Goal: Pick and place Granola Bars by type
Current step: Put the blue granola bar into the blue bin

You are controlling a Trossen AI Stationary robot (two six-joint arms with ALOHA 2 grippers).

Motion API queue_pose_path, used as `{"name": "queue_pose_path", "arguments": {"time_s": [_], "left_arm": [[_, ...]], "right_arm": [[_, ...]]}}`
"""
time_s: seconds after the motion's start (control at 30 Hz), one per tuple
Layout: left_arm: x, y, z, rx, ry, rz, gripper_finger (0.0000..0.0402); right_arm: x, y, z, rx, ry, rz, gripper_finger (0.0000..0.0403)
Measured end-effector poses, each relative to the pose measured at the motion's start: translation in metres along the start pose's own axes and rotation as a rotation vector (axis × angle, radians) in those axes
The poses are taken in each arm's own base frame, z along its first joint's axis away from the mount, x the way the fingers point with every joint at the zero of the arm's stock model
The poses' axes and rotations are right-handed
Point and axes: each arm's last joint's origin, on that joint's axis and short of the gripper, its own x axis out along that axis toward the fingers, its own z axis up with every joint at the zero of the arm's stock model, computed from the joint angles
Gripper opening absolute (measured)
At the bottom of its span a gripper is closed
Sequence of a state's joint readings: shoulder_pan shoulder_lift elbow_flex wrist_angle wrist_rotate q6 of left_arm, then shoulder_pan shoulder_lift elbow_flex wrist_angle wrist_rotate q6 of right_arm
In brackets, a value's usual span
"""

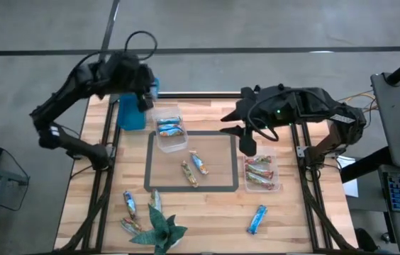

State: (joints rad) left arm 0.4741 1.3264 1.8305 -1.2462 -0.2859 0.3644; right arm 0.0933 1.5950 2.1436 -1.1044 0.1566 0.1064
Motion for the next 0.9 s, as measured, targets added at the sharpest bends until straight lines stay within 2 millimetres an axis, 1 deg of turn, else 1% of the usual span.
{"name": "queue_pose_path", "arguments": {"time_s": [0.1, 0.2, 0.33, 0.47, 0.7, 0.8, 0.9], "left_arm": [[0.021, 0.019, -0.011, 0.050, 0.172, 0.032, 0.0015], [0.037, 0.037, -0.022, 0.074, 0.285, 0.073, 0.0014], [0.055, 0.057, -0.034, 0.106, 0.383, 0.105, 0.0014], [0.074, 0.071, -0.041, 0.147, 0.484, 0.126, 0.0013], [0.114, 0.081, -0.049, 0.173, 0.602, 0.086, 0.0013], [0.132, 0.083, -0.052, 0.172, 0.640, 0.060, 0.0013], [0.145, 0.083, -0.057, 0.172, 0.666, 0.034, 0.0013]], "right_arm": [[0.002, 0.004, -0.003, -0.018, 0.014, 0.007, 0.0130], [0.009, 0.008, -0.007, -0.029, 0.039, 0.016, 0.0126], [0.016, 0.013, -0.012, -0.039, 0.056, 0.026, 0.0123], [0.022, 0.015, -0.016, -0.047, 0.077, 0.029, 0.0126], [0.028, 0.017, -0.020, -0.060, 0.082, 0.030, 0.0129], [0.030, 0.017, -0.021, -0.064, 0.090, 0.029, 0.0124], [0.032, 0.017, -0.022, -0.065, 0.094, 0.029, 0.0120]]}}
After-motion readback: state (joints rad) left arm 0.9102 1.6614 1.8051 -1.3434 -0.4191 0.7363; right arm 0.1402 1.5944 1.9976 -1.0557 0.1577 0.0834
